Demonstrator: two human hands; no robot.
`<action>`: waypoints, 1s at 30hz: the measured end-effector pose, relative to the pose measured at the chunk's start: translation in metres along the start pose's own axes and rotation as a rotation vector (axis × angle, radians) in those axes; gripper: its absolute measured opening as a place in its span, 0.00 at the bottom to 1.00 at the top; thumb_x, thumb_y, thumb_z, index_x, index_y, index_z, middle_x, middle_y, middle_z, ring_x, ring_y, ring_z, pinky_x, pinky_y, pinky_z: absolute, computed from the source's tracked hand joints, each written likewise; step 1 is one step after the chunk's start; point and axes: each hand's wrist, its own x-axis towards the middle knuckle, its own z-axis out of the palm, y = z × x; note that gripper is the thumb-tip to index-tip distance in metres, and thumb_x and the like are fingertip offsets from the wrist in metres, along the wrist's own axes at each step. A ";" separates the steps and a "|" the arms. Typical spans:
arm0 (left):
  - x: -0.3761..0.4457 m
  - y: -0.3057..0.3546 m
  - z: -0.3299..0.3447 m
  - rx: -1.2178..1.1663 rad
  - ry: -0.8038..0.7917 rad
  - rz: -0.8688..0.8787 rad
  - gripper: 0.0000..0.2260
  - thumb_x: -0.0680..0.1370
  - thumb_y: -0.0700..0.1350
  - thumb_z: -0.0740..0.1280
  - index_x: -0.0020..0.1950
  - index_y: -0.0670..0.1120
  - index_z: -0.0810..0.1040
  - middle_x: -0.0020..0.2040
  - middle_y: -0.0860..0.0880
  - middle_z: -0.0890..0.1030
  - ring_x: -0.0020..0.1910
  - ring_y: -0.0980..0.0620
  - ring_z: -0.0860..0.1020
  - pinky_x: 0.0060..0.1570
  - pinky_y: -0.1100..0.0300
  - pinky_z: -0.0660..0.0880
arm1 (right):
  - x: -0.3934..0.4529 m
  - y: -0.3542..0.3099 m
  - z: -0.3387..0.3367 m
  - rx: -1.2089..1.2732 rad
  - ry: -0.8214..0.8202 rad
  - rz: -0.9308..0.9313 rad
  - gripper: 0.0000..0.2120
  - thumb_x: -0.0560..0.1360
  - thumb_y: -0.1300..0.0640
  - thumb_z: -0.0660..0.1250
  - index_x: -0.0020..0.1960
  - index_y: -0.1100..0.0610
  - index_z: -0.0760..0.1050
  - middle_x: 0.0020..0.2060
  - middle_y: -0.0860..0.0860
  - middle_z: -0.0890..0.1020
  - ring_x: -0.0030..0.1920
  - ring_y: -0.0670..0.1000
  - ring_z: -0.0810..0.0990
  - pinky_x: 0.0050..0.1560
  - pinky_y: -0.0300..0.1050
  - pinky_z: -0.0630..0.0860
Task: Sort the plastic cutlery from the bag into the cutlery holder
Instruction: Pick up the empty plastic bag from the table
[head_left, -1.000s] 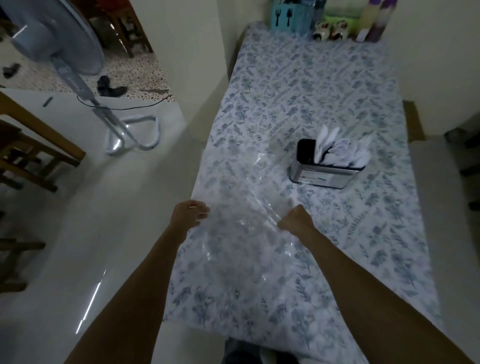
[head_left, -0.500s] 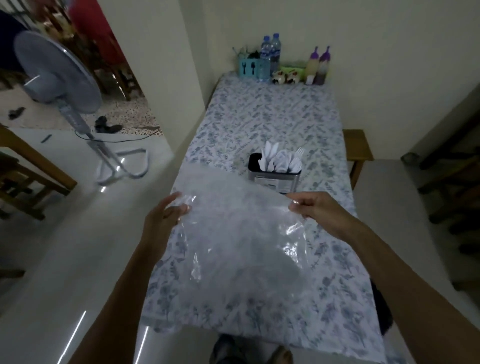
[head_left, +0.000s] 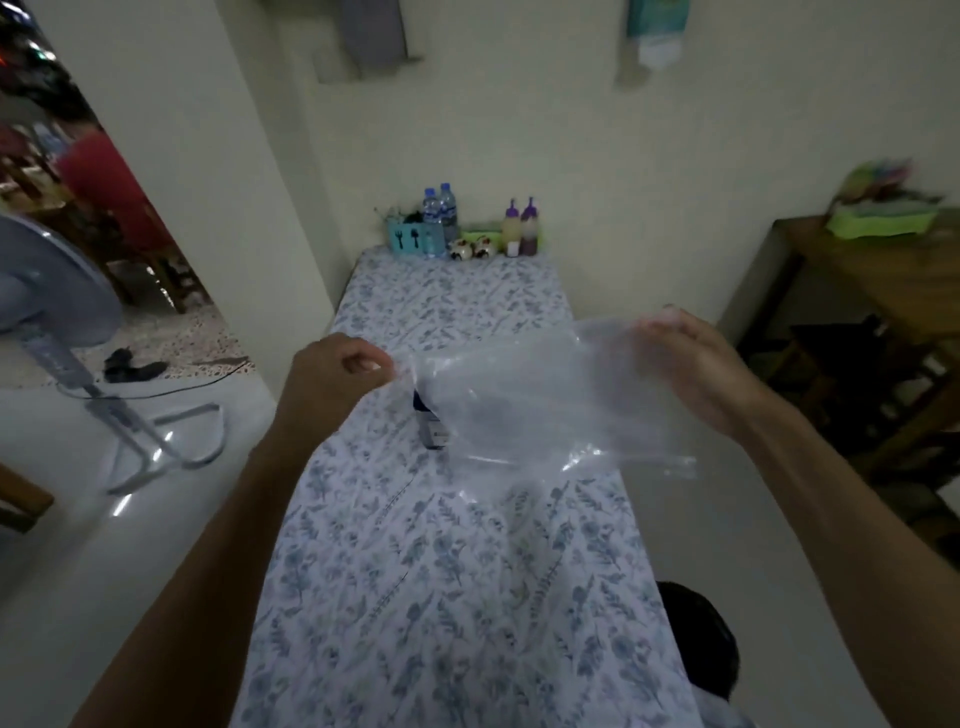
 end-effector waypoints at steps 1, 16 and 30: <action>0.003 0.003 0.012 -0.058 -0.017 -0.041 0.13 0.70 0.49 0.81 0.52 0.52 0.84 0.50 0.46 0.82 0.47 0.53 0.80 0.47 0.75 0.70 | -0.004 -0.001 -0.004 0.024 0.026 0.014 0.10 0.82 0.56 0.64 0.49 0.63 0.78 0.38 0.56 0.85 0.35 0.49 0.83 0.35 0.39 0.78; 0.003 0.012 0.215 -0.745 -0.732 -0.406 0.57 0.56 0.60 0.86 0.80 0.53 0.62 0.74 0.50 0.71 0.73 0.50 0.72 0.70 0.51 0.72 | -0.090 0.010 -0.081 0.241 0.420 0.292 0.16 0.83 0.52 0.64 0.64 0.61 0.78 0.57 0.61 0.82 0.55 0.59 0.82 0.62 0.55 0.77; 0.023 0.060 0.282 -0.821 -1.035 -0.514 0.16 0.79 0.41 0.73 0.67 0.46 0.79 0.61 0.45 0.85 0.60 0.44 0.84 0.56 0.50 0.81 | -0.178 0.035 -0.143 0.327 0.298 0.548 0.25 0.78 0.53 0.71 0.73 0.59 0.72 0.65 0.62 0.79 0.62 0.64 0.81 0.54 0.55 0.83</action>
